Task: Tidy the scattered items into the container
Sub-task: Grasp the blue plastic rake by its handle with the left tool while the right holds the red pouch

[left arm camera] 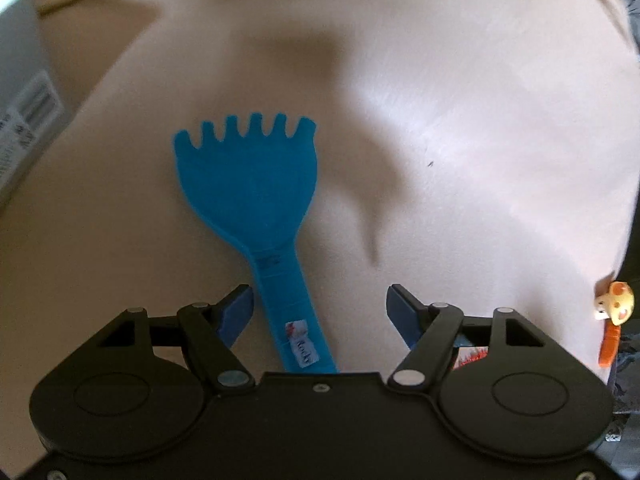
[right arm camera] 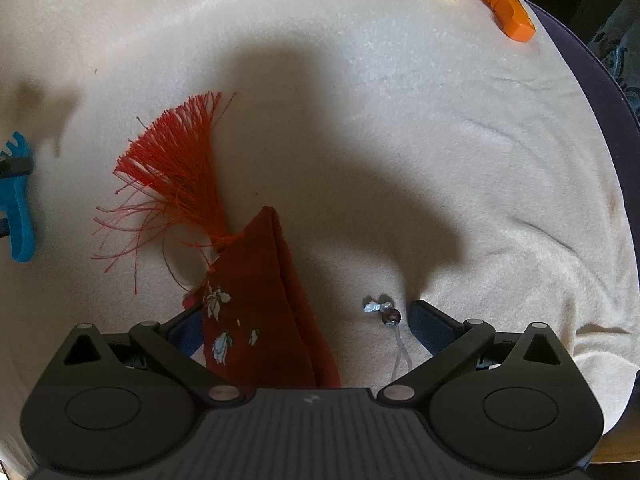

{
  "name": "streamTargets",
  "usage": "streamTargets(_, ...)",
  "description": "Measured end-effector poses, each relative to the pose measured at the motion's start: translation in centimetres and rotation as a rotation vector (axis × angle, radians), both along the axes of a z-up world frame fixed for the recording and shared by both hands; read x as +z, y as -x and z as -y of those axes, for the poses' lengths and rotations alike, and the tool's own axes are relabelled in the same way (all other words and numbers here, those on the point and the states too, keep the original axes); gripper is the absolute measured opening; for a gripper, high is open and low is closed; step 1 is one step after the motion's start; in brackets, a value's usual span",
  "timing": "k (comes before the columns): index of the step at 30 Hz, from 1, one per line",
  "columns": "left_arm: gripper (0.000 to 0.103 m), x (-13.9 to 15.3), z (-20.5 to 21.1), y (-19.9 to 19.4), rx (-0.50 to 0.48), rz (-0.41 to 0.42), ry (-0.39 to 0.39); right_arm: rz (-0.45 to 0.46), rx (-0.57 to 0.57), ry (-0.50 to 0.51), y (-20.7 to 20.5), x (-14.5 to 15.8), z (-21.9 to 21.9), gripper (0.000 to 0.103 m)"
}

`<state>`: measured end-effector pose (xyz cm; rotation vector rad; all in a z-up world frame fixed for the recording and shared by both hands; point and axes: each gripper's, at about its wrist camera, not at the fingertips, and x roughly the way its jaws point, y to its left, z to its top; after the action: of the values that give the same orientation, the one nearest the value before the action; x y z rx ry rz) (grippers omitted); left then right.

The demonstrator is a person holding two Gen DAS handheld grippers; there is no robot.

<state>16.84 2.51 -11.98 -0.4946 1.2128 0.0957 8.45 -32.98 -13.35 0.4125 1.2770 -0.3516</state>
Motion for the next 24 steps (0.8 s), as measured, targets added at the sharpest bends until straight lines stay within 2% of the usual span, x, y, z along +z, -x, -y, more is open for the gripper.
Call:
streamTargets(6,0.070,-0.9,1.1,-1.4,-0.023,0.000,-0.101,-0.020,0.003,-0.011,-0.1,0.2,0.3,0.103)
streamTargets(11,0.063,-0.9,0.9,-0.4,0.024,0.031,-0.109,-0.029,0.005,-0.013,-0.1,0.4,0.2,0.103)
streamTargets(13,0.054,-0.9,0.6,-0.2,0.026,0.030,-0.127,-0.026,0.005,-0.012,0.1,0.5,0.2,0.103)
streamTargets(15,0.031,-0.7,0.6,-0.1,0.010,0.006,-0.173,-0.026,0.006,-0.010,0.2,0.6,0.2,0.103)
streamTargets(18,0.023,-0.7,0.3,0.2,-0.048,-0.012,-0.187,-0.034,0.006,-0.008,0.2,0.7,0.1,0.103)
streamTargets(21,0.023,-0.6,0.0,1.0,-0.101,-0.046,-0.166,-0.044,0.008,-0.010,0.1,0.8,0.1,0.103)
streamTargets(24,0.023,-0.3,0.4,2.9,-0.187,-0.080,-0.177,-0.048,0.008,-0.011,0.2,0.9,0.1,0.103)
